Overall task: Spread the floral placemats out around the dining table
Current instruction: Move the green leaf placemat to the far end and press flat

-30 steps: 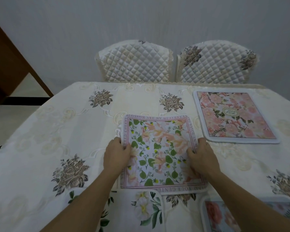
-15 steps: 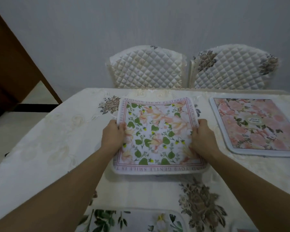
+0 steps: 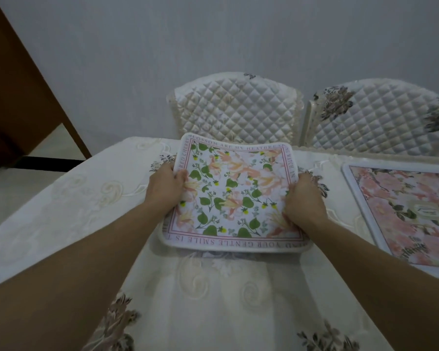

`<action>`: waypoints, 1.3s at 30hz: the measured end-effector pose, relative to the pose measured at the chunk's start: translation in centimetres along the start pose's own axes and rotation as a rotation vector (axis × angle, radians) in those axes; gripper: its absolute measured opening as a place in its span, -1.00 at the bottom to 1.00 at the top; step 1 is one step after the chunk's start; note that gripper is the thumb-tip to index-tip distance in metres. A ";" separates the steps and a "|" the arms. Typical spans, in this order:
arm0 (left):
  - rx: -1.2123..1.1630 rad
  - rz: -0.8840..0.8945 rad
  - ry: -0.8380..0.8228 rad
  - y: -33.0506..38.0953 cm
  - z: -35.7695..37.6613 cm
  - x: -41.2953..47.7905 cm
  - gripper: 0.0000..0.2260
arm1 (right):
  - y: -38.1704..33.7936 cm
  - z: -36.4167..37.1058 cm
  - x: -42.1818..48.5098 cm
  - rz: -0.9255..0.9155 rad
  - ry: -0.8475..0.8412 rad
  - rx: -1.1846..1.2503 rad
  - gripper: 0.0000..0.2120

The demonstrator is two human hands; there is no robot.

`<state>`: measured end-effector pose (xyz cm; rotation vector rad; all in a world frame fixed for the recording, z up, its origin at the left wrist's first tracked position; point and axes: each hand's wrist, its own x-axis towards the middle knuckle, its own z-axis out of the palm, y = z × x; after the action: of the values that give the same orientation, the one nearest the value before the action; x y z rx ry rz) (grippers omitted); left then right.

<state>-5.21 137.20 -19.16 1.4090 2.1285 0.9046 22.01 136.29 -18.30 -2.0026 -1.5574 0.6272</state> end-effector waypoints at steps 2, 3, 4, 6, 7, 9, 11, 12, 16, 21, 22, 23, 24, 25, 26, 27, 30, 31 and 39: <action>0.014 -0.011 0.008 -0.7 0.8 0.6 -0.77 | 0.2 0.9 0.7 0.003 -0.005 -0.064 -0.81; 0.037 -0.010 0.023 -0.9 1.2 0.8 -0.79 | 0.4 1.4 1.0 0.019 -0.017 -0.076 -0.80; 0.079 -0.005 0.049 -1.2 1.7 0.8 -0.81 | 0.8 1.9 1.3 0.042 -0.032 -0.084 -0.81; 0.204 0.032 0.139 -1.7 2.6 0.5 -0.81 | 1.7 2.7 1.5 0.034 -0.040 -0.139 -0.80; 0.262 0.071 0.195 -1.9 3.0 0.4 -0.80 | 2.0 2.9 1.4 -0.007 -0.027 -0.176 -0.79; 0.360 0.164 0.280 -2.3 3.6 0.4 -0.77 | 2.7 3.3 1.5 -0.118 0.005 -0.283 -0.76; 0.433 0.200 0.305 -2.6 3.9 0.7 -0.74 | 3.1 3.6 1.6 -0.230 -0.039 -0.531 -0.70; 0.452 0.200 0.298 -2.7 4.0 0.8 -0.72 | 3.5 3.7 1.8 -0.251 -0.049 -0.617 -0.69; 0.494 0.185 0.292 -3.2 4.2 0.8 -0.69 | 3.8 3.6 1.3 -0.179 0.004 -0.634 -0.60; 0.548 0.196 0.322 -2.8 4.0 0.6 -0.70 | 2.6 3.5 0.0 -0.211 0.183 -0.879 -0.47; 0.550 0.279 0.325 -2.4 4.2 0.5 -0.67 | 2.0 3.7 0.0 -0.297 0.227 -0.858 -0.51; 0.539 0.395 0.303 -1.9 4.6 0.3 -0.64 | 1.4 4.1 0.1 -0.403 0.241 -0.799 -0.51; 0.509 0.524 0.266 -1.3 5.1 0.0 -0.62 | 0.3 4.8 0.3 -0.505 0.212 -0.711 -0.49; 0.466 0.636 0.214 -0.7 5.8 -0.2 -0.61 | -0.8 5.8 0.6 -0.583 0.170 -0.612 -0.47; 0.407 0.702 0.142 -0.2 6.5 -0.2 -0.60 | -2.2 6.8 0.9 -0.618 0.119 -0.520 -0.47; 0.339 0.717 0.051 0.0 7.2 -0.1 -0.57 | -3.2 8.0 1.3 -0.631 0.049 -0.459 -0.44; 0.385 0.747 -0.186 -0.2 8.6 0.5 -0.39 | -3.7 10.7 2.5 -0.633 -0.142 -0.455 -0.28; 0.468 0.746 -0.211 -0.3 8.8 0.9 -0.39 | -3.2 10.9 3.0 -0.616 -0.166 -0.447 -0.25; 0.675 0.532 -0.243 -3.3 5.8 2.4 -0.35 | 1.5 7.6 4.3 -0.433 -0.183 -0.596 -0.17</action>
<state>-4.39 140.14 -25.57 2.3501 1.9764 0.1212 19.23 141.11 -25.19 -1.9194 -2.4169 0.1817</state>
